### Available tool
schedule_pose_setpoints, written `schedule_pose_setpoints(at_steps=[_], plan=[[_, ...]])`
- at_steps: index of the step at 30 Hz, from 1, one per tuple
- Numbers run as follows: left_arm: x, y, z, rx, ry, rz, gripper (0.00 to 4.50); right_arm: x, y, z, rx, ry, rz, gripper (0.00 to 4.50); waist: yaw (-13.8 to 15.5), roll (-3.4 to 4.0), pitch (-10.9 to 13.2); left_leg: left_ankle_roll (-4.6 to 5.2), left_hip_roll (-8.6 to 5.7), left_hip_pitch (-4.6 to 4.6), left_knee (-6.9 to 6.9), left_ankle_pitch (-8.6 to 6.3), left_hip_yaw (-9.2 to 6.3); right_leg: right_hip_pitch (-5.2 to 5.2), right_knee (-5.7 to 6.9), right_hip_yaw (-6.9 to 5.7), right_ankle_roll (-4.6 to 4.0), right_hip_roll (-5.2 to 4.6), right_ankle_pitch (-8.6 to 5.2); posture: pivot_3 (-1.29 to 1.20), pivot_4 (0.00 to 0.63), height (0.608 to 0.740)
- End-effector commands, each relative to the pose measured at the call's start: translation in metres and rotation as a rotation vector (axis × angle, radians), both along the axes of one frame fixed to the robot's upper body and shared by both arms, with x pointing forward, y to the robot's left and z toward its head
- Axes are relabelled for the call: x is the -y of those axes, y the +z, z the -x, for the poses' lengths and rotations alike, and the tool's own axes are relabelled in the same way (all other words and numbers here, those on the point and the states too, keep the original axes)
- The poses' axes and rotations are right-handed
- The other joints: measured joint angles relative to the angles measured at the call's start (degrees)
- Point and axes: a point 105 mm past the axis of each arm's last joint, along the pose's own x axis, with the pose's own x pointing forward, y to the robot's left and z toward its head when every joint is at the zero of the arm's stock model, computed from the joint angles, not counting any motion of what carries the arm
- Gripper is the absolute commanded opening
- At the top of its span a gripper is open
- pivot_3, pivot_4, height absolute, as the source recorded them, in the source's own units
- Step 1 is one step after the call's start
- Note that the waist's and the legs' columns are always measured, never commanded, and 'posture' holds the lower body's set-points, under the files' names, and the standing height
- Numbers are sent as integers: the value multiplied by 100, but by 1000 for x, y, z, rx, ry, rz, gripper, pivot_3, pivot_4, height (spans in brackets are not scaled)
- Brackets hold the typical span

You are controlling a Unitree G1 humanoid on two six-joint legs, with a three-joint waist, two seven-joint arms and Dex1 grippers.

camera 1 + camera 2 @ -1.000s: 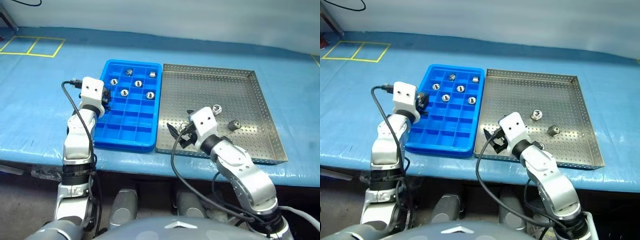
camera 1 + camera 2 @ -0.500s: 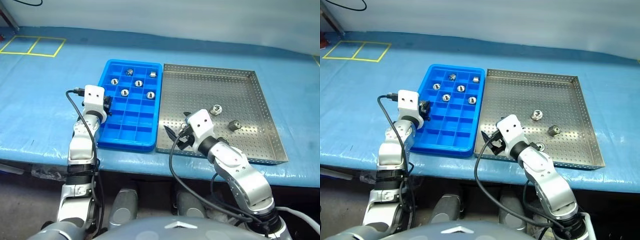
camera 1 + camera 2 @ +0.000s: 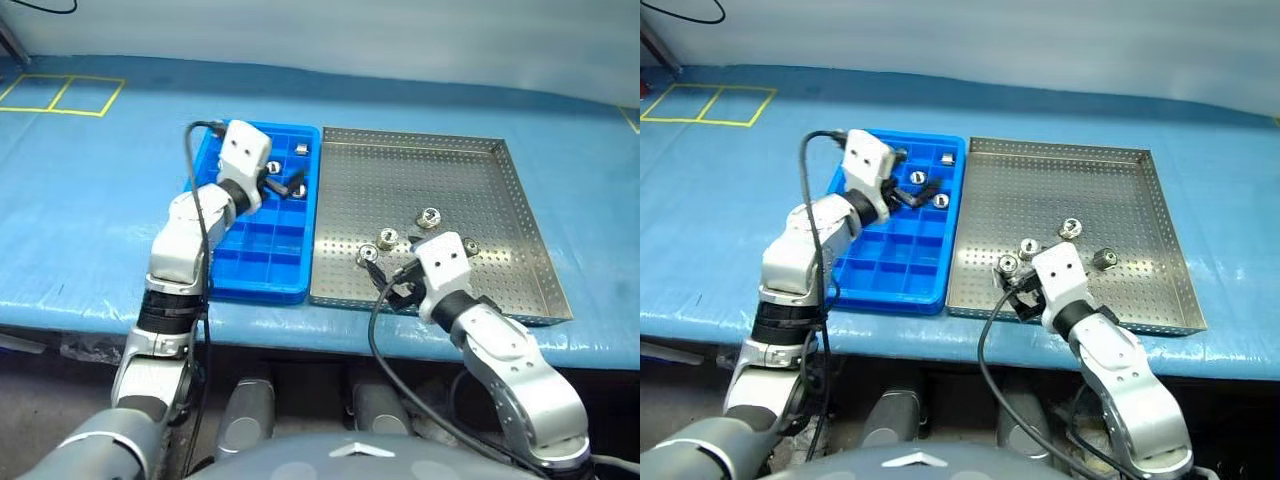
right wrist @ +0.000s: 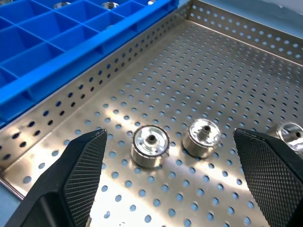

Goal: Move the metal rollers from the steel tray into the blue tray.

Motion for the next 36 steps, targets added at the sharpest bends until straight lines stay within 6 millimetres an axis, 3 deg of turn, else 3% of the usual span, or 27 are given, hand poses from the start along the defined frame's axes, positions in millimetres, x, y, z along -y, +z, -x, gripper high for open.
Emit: schedule_pose_setpoints(at_steps=[1, 6, 11, 22, 25, 32, 36], plan=[[35, -13, 23, -87, -288, -90, 4474, 15, 9, 5, 37, -62, 21, 4500, -44, 1, 0, 0, 1, 1, -2, 0, 0, 0, 0, 0, -2, 1, -1, -109, 150, 740], [55, -42, 35, -216, -441, -204, 4474, 23, 7, 10, 31, -121, 18, 4500, -181, 2, -1, 1, 4, 1, 0, 1, 3, -4, 3, 2, -4, 2, -3, -143, 150, 740], [71, -66, 39, -277, -476, -306, 4474, 25, 4, 14, 27, -158, 12, 4500, -234, 2, 0, 2, 4, -2, 0, 0, 5, -8, 2, 6, -4, 2, -3, -171, 150, 740], [90, -87, 31, -260, -431, -427, 4474, 24, 5, 14, 38, -171, 6, 4500, -267, 2, 0, 3, 4, -6, 0, 0, 5, -13, 1, 6, -3, 1, -4, -178, 150, 740], [90, -88, 28, -252, -416, -441, 3897, 24, 5, 13, 39, -172, 7, 4500, -273, 2, 0, 3, 3, -8, 0, 0, 5, -14, 0, 7, -3, 1, -4, -179, 150, 740], [81, -67, 23, -219, -379, -360, 1703, 23, 5, 13, 40, -171, 5, 4500, -285, 2, 0, 3, 4, -9, -1, 0, 5, -17, 1, 7, -3, 1, -4, -179, 150, 740], [68, -44, 18, -175, -308, -264, 1715, 17, 5, 10, 42, -144, -4, 4500, -282, 3, 0, 3, 6, -11, -2, 0, 5, -19, 2, 7, -3, 1, -4, -158, 150, 740]])
